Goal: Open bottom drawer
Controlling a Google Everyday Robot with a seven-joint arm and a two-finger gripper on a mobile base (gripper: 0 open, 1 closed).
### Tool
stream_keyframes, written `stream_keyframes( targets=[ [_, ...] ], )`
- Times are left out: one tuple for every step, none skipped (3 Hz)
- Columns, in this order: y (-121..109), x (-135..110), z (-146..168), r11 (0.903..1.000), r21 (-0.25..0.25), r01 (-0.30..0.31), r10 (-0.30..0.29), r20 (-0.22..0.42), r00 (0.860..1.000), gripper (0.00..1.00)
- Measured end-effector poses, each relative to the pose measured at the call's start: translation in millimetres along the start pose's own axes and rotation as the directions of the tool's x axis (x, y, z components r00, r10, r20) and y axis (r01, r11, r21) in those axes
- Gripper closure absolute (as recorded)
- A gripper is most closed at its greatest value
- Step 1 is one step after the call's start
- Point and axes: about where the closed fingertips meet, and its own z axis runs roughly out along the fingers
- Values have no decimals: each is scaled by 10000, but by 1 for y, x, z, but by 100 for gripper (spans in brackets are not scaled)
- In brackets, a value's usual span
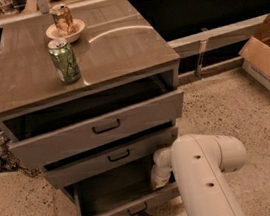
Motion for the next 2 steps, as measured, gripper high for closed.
stream_keyframes(
  targets=[
    [33,-12,9,9951,-923,-356,401,473,9981,100],
    [49,-20,13,9894,-1345,-552,651,699,9954,100]
  ],
)
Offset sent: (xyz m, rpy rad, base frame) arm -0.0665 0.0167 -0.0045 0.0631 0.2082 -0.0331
